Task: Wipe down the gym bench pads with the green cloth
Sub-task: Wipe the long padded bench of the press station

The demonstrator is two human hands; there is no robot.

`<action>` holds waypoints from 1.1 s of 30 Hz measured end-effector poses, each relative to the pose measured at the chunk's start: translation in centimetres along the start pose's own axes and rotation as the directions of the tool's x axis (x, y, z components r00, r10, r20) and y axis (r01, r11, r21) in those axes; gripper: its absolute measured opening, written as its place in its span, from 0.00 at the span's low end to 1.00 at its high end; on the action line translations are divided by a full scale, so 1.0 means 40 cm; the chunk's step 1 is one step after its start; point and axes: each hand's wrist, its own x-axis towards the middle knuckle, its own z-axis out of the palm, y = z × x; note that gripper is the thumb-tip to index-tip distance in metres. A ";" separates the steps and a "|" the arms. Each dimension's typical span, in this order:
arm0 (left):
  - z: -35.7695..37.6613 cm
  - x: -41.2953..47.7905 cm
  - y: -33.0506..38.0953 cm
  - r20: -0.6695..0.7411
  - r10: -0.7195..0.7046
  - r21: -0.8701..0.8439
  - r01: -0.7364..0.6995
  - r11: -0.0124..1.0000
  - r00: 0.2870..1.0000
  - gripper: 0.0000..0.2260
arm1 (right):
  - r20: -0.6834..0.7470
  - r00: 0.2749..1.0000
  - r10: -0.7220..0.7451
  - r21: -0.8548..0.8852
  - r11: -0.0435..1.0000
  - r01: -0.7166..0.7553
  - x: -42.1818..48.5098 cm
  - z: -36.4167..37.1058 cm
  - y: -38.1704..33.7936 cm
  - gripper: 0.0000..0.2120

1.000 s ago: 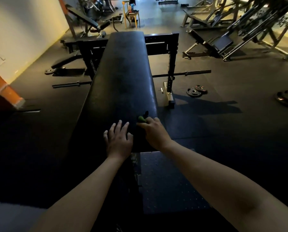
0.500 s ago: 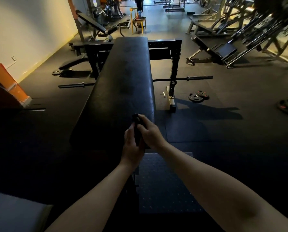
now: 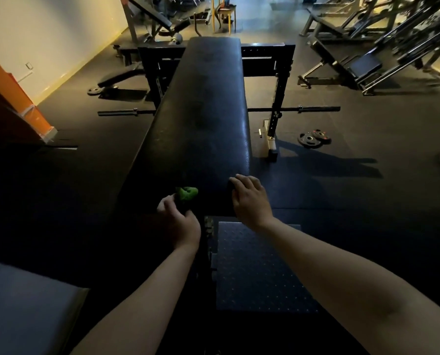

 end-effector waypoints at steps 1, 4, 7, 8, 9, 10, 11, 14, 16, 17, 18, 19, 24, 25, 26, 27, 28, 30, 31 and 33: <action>0.021 -0.009 0.012 -0.035 -0.038 -0.029 0.037 0.999 0.999 0.16 | -0.016 1.000 -0.012 0.003 1.000 0.012 -0.001 0.004 -0.001 0.22; 0.059 -0.049 0.039 -0.106 -0.139 -0.182 0.118 0.976 0.985 0.12 | -0.031 0.998 -0.048 0.033 0.998 0.049 0.007 0.003 0.006 0.23; 0.120 -0.106 0.034 -0.068 -0.196 -0.155 0.184 0.971 0.978 0.17 | -0.023 0.996 -0.090 0.062 0.994 0.091 0.014 -0.004 0.033 0.23; 0.145 -0.131 0.035 -0.047 -0.165 -0.103 0.160 0.982 0.985 0.17 | -0.019 0.994 -0.111 0.079 0.991 0.112 0.015 -0.007 0.040 0.22; 0.172 -0.159 0.039 -0.038 -0.119 -0.047 0.118 0.992 0.992 0.15 | -0.010 0.992 -0.129 0.102 0.986 0.130 0.017 -0.009 0.046 0.22; 0.198 -0.195 0.065 -0.022 -0.096 -0.055 0.095 0.994 0.995 0.11 | 0.003 0.988 -0.156 0.135 0.979 0.154 0.021 -0.016 0.060 0.21; 0.220 -0.226 0.090 -0.064 -0.039 0.016 0.040 0.999 0.997 0.07 | 0.013 0.984 -0.180 0.180 0.968 0.175 0.027 -0.020 0.075 0.20; 0.286 -0.291 0.158 -0.116 -0.025 -0.006 0.024 1.000 0.993 0.07 | 0.060 0.970 -0.236 0.325 0.923 0.205 0.045 -0.049 0.129 0.19; 0.313 -0.306 0.181 -0.037 0.017 0.034 -0.015 0.999 0.999 0.07 | 0.139 0.952 -0.272 0.402 0.894 0.197 0.057 -0.079 0.166 0.23; 0.317 -0.301 0.174 0.036 0.000 0.103 -0.003 0.995 0.999 0.10 | 0.183 0.940 -0.288 0.422 0.887 0.190 0.065 -0.082 0.174 0.25; 0.327 -0.305 0.165 0.047 -0.046 0.130 0.040 0.991 0.998 0.13 | 0.236 0.921 -0.312 0.428 0.884 0.190 0.068 -0.091 0.189 0.27; 0.325 -0.309 0.169 0.022 -0.057 0.111 0.054 0.992 0.998 0.13 | 0.274 0.902 -0.334 0.436 0.879 0.192 0.072 -0.094 0.196 0.27; 0.291 -0.264 0.209 -0.257 -0.433 -0.164 0.403 0.901 0.864 0.24 | 0.328 0.876 -0.354 0.484 0.859 0.166 0.092 -0.134 0.191 0.19; 0.292 -0.249 0.215 -0.251 -0.456 -0.166 0.426 0.889 0.854 0.25 | 0.345 0.866 -0.362 0.490 0.856 0.163 0.092 -0.144 0.189 0.18; 0.301 -0.242 0.224 -0.249 -0.425 -0.142 0.401 0.905 0.870 0.24 | 0.362 0.853 -0.377 0.505 0.848 0.160 0.093 -0.150 0.194 0.18; 0.306 -0.243 0.232 -0.238 -0.360 -0.081 0.351 0.933 0.902 0.22 | 0.373 0.842 -0.390 0.525 0.837 0.155 0.091 -0.152 0.197 0.18; 0.313 -0.251 0.232 -0.220 -0.300 -0.019 0.303 0.953 0.928 0.19 | 0.380 0.835 -0.397 0.549 0.824 0.142 0.086 -0.153 0.200 0.18; 0.325 -0.270 0.225 -0.144 -0.171 0.116 0.188 0.975 0.975 0.15 | 0.377 0.852 -0.363 0.634 0.772 0.048 0.073 -0.149 0.208 0.16; 0.331 -0.277 0.224 -0.097 -0.105 0.175 0.121 0.977 0.990 0.13 | 0.364 0.878 -0.312 0.673 0.740 -0.016 0.065 -0.144 0.216 0.15; 0.342 -0.278 0.248 -0.033 0.010 0.222 -0.002 0.975 0.999 0.14 | 0.308 0.936 -0.171 0.741 0.659 -0.124 0.048 -0.146 0.242 0.14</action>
